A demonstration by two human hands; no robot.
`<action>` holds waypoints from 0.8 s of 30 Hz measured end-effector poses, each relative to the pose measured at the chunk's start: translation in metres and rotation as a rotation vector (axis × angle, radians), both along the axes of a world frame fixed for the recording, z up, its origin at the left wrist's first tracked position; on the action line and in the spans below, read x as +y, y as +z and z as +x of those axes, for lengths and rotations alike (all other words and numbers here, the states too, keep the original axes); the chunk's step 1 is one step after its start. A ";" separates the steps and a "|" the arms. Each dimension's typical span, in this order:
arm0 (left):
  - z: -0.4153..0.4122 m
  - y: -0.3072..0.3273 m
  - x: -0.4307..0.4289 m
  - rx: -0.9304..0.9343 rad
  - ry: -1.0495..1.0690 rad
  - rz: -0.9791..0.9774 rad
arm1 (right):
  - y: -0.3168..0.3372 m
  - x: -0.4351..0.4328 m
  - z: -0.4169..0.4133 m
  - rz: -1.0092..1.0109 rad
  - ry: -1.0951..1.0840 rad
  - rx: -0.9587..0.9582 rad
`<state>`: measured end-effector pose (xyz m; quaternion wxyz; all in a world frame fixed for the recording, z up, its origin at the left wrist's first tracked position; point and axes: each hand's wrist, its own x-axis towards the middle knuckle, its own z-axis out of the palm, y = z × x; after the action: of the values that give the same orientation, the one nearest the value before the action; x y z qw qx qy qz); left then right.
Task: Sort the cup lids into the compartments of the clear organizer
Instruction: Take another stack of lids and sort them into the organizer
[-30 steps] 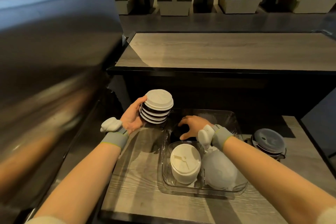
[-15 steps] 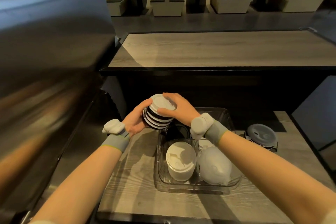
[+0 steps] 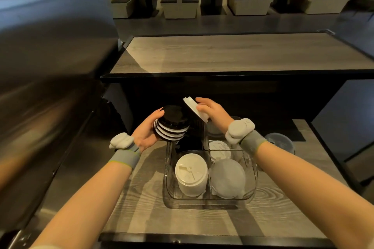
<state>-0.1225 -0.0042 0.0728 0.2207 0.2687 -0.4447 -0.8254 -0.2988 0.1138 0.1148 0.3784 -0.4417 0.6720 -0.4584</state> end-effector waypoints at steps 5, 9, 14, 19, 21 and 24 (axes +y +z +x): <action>-0.009 0.003 0.002 -0.070 0.081 0.064 | -0.025 0.025 -0.049 0.343 -0.011 0.503; -0.018 0.009 0.013 -0.055 0.065 0.061 | -0.056 0.029 -0.053 0.527 0.069 0.698; -0.021 0.009 0.014 -0.069 0.082 0.076 | -0.080 0.021 -0.048 0.543 0.159 0.811; -0.023 0.005 0.015 -0.081 0.050 0.014 | -0.032 0.012 -0.023 0.028 -0.073 0.470; -0.023 0.006 0.017 -0.092 0.043 -0.021 | -0.013 0.007 -0.005 -0.045 0.094 0.222; -0.022 0.005 0.017 -0.108 0.041 -0.042 | -0.009 0.001 0.008 0.008 0.227 0.239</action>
<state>-0.1448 0.0125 0.0778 0.2190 0.3171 -0.4676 -0.7956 -0.2911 0.1145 0.1062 0.3469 -0.5647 0.6599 -0.3540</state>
